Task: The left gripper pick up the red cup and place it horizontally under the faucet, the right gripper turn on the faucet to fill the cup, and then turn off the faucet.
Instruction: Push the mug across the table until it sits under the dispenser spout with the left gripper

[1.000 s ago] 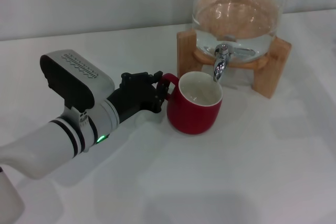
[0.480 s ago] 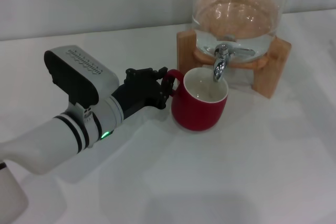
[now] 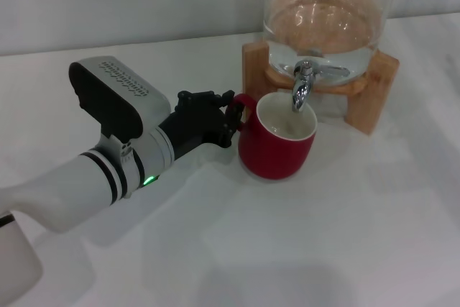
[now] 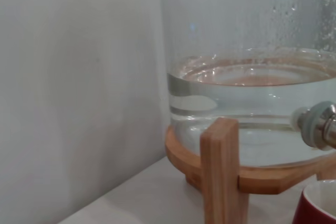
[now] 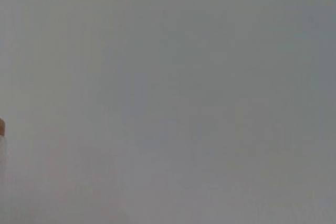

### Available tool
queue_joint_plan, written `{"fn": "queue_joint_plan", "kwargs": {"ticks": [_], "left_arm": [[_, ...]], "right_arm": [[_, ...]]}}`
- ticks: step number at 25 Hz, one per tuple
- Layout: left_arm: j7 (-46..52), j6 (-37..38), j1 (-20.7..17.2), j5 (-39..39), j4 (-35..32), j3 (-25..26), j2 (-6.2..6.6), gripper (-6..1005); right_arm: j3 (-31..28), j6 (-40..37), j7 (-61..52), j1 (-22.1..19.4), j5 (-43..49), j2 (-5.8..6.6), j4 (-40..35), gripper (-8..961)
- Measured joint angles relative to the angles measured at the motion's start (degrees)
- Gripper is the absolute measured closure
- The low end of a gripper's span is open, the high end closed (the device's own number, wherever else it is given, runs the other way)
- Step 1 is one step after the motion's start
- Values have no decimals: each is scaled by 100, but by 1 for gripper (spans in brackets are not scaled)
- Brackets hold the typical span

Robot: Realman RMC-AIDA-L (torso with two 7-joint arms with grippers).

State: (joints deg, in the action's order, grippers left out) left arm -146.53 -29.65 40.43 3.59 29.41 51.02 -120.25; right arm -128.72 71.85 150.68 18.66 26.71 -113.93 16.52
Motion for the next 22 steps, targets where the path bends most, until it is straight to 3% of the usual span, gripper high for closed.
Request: {"fn": "queue_joint_plan", "kwargs": {"ticks": [22], "left_arm": [[132,4,91,7,-95,-119,-5,784]], "right_arm": [[77,44,-21,12,0,3,3,280]]}}
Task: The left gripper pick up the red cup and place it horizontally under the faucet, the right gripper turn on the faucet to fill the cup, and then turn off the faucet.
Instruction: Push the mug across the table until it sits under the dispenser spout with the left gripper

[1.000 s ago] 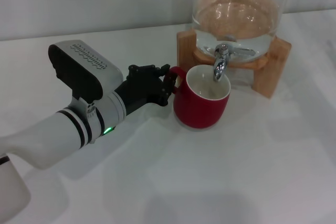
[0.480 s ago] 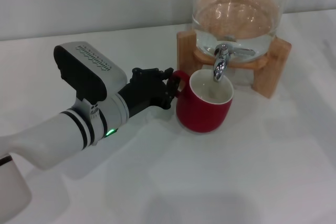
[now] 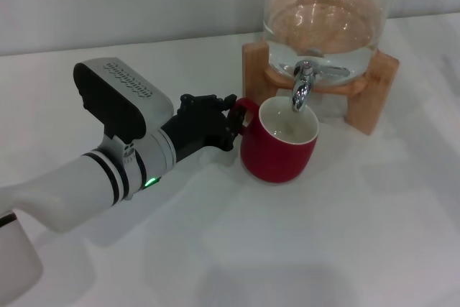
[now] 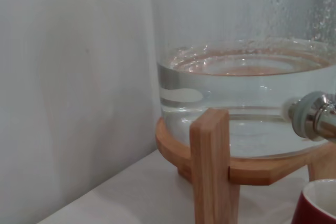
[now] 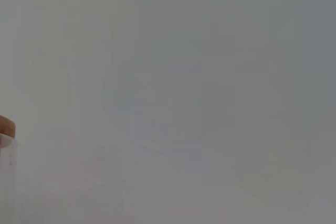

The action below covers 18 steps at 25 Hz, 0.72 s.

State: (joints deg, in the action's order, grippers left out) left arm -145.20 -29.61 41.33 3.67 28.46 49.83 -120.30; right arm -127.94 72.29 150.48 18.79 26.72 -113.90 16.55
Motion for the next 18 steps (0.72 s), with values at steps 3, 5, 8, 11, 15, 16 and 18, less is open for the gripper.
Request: {"fn": "queue_joint_plan", "kwargs": {"ticks": [3,5,8,11,15,16,18], "left_arm": [[6,14,7,-6,4,-31,5,782],[34,39,8,-4,8,-32,8,780],[128,62,8,11,11,-34,14,778],[175,64,8,14,11,-35,15,777],[177,67,7,15,11,-35,15,774],[177,68,6,12,11,-35,15,773],[177,70,6,1,11,-35,15,772]], "right_arm": [[-2,17,-1,-15,0,0,2,280],[-2,29,-1,-19,0,0,2,280],[-2,47,-1,-21,0,0,2,280],[-2,65,-1,-26,0,0,2,280],[-2,71,-1,-45,0,0,2,280],[-2,73,-1,-51,0,0,1,280],[-2,76,-1,-57,0,0,0,280]]}}
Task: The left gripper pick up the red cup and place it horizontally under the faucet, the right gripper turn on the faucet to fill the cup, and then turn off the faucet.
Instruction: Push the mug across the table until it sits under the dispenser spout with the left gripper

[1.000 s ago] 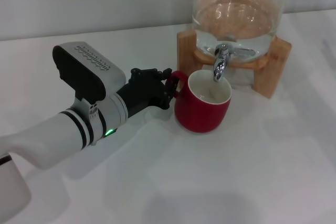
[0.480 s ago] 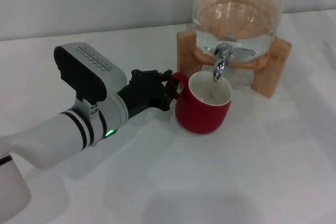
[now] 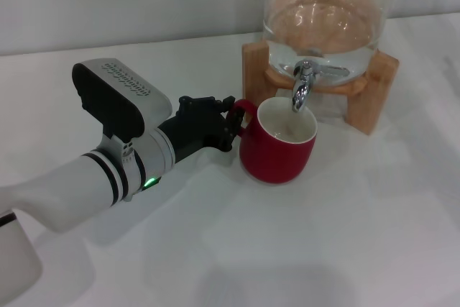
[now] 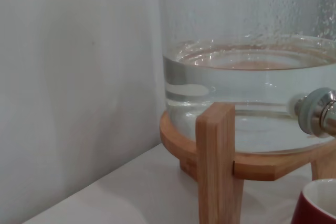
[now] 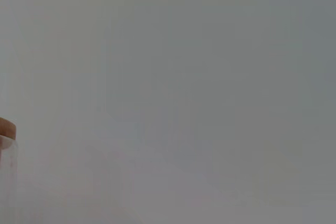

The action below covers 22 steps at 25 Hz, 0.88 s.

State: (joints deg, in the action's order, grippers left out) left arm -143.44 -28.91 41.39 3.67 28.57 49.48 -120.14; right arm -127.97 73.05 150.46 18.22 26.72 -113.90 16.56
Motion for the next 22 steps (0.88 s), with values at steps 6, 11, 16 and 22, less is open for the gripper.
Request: {"fn": "queue_joint_plan", "kwargs": {"ticks": [6,11,16,22], "left_arm": [[7,0,-4,-13,-1,25,-1,768],[52,-25,-12,-24,-1,43,-6,765],[53,-41,-17,-26,5,40,-9,765],[92,-41,-28,-26,31,45,-9,765]], "right_arm": [[0,0,0,-3,0,0,-3,280],[0,0,0,-3,0,0,-4,280],[0,2,0,-10,0,0,-4,280],[0,8,-1,-18,0,0,-4,280]]}}
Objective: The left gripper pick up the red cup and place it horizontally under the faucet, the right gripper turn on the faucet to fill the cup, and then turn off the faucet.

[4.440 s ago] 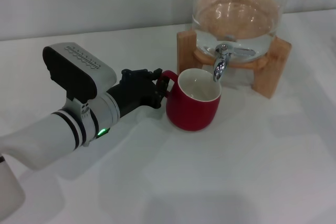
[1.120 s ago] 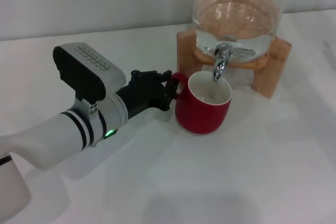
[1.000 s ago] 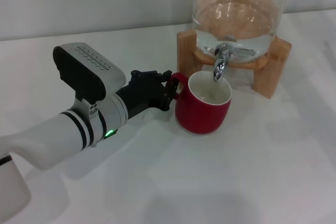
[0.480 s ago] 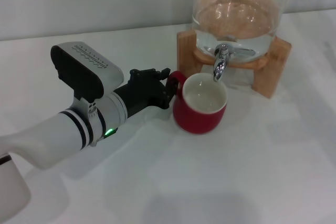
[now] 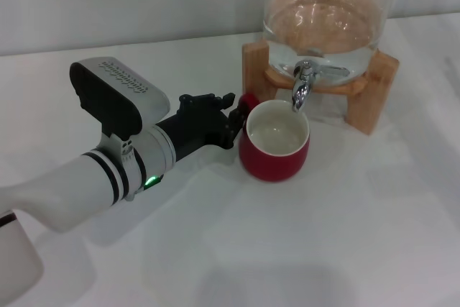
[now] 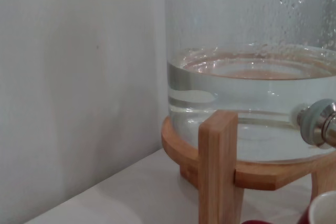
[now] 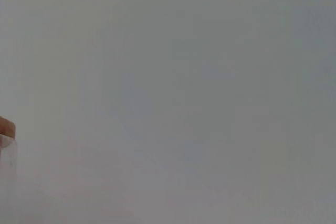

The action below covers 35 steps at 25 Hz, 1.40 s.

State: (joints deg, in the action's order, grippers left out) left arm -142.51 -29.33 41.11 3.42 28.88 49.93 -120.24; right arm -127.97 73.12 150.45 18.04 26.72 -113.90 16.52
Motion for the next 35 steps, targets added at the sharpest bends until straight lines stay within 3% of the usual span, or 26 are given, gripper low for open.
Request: {"fn": "queue_joint_plan", "kwargs": {"ticks": [16,35], "left_arm": [[127,-5,-78,8,112,-44,4,764],[-929,-198,-1854,141,1287,449,99,751]], "right_arm": [[-10,70,-7,-67,0,0,1,280],[-9,35,-8,-101,0,18,1,280]]}}
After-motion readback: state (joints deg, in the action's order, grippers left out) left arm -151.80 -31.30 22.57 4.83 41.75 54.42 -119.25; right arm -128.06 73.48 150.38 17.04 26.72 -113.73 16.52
